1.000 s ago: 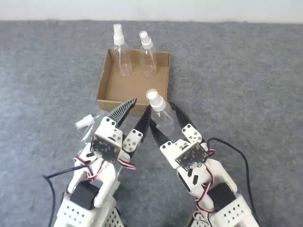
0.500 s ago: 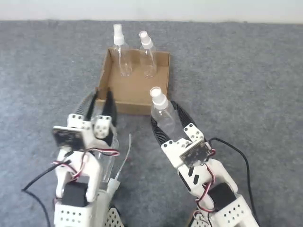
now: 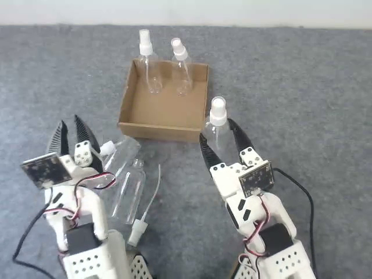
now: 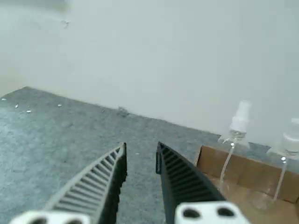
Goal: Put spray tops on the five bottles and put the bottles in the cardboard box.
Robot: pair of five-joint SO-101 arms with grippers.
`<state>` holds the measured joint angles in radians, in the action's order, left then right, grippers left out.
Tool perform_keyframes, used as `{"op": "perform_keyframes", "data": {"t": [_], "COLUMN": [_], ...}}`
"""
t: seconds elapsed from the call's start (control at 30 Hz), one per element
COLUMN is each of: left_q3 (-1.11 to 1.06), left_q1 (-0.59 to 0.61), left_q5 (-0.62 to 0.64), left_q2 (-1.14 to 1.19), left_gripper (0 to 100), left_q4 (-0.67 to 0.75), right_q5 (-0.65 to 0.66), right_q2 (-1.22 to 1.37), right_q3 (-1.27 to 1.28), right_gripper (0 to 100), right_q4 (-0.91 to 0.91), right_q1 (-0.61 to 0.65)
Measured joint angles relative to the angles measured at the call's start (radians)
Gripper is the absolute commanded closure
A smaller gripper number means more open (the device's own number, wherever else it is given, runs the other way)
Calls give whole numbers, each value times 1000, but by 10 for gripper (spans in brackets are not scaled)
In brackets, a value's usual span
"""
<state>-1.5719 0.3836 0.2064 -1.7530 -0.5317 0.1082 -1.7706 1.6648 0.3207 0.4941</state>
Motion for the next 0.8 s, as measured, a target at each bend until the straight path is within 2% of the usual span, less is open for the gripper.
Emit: {"op": "perform_keyframes", "data": {"t": [0.43,0.8], "left_q3": [-8,-25], "left_q1": [21,21], "left_q5": [0,0], "left_q2": [0,0], "left_gripper": [902,902], "left_q4": [0,0], "right_q5": [0,0], "right_q2": [0,0], "right_q3": [-11,-152], "right_gripper": [992,992], "right_q4": [0,0], "right_q1": [-8,43]}}
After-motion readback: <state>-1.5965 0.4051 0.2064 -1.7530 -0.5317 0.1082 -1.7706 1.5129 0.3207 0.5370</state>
